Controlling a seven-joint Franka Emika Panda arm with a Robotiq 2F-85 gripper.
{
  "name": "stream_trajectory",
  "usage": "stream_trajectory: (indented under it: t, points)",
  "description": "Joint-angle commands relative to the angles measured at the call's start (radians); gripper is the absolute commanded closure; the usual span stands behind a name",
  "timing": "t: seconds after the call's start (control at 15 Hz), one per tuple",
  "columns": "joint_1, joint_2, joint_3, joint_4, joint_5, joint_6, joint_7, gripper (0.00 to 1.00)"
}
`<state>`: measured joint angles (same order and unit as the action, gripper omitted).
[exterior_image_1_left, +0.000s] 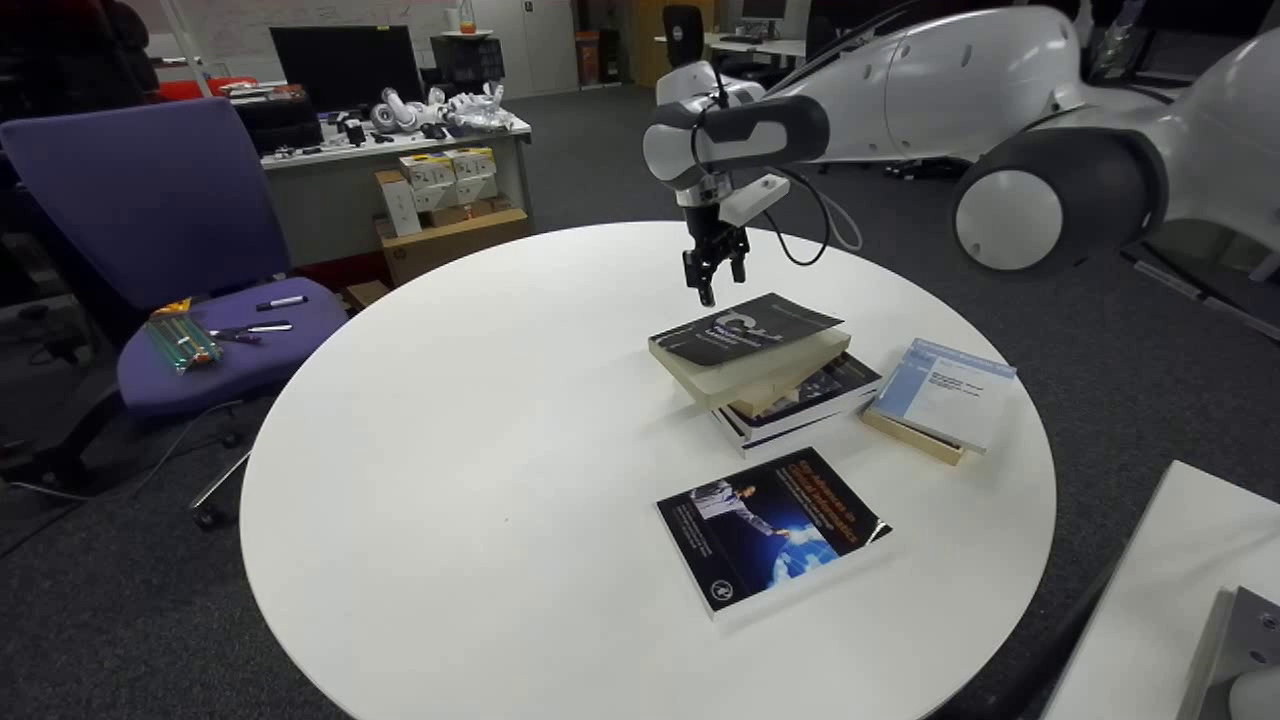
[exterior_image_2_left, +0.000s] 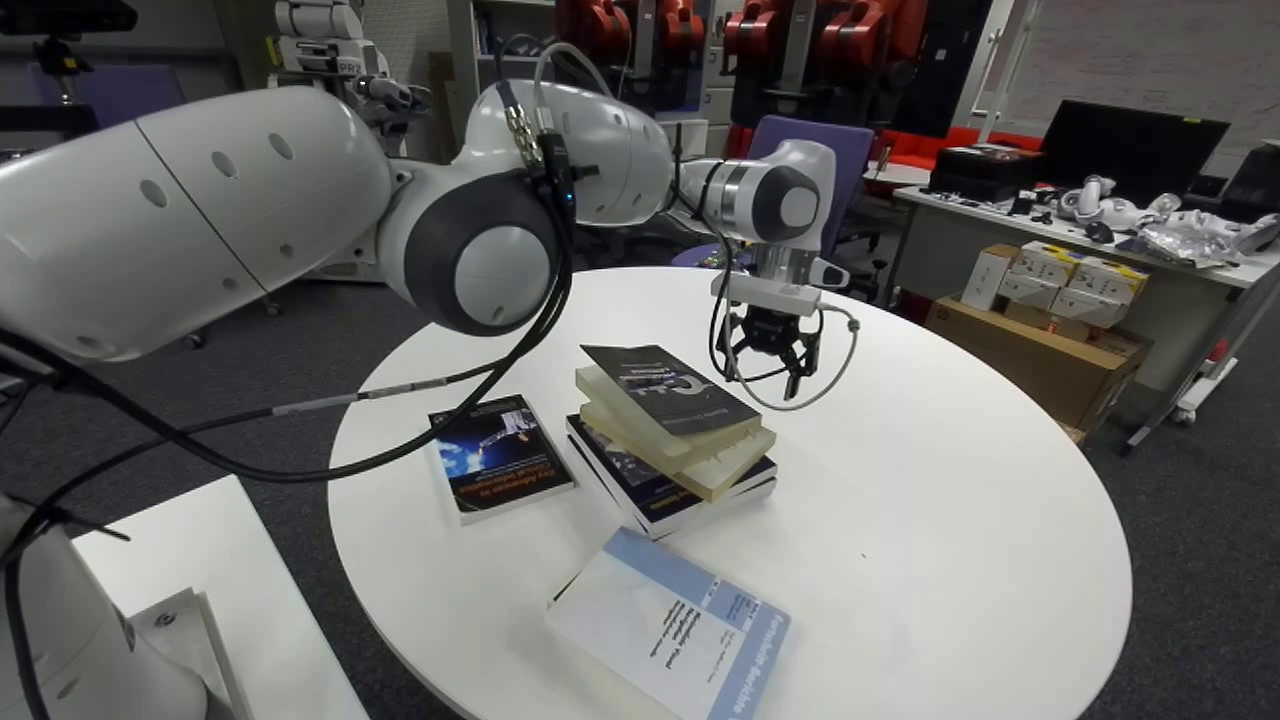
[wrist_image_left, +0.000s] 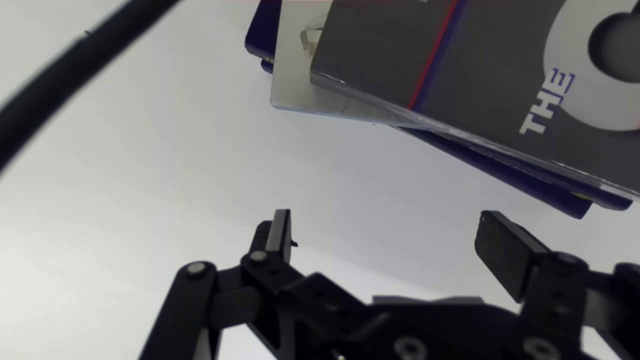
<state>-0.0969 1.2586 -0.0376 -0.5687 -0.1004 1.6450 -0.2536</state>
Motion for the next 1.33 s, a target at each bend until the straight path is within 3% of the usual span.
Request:
stream_trajectory:
  t: [0.0, 0.4, 0.6, 1.27]
  points:
    - [-0.01, 0.047, 0.001, 0.05, 0.009, 0.03, 0.023, 0.0]
    - [-0.03, 0.055, 0.02, 0.032, 0.04, -0.034, 0.024, 0.0]
    - [-0.044, 0.04, 0.035, 0.022, 0.081, -0.146, 0.028, 0.0]
    - [-0.021, 0.046, -0.058, 0.042, 0.03, -0.214, 0.21, 0.0]
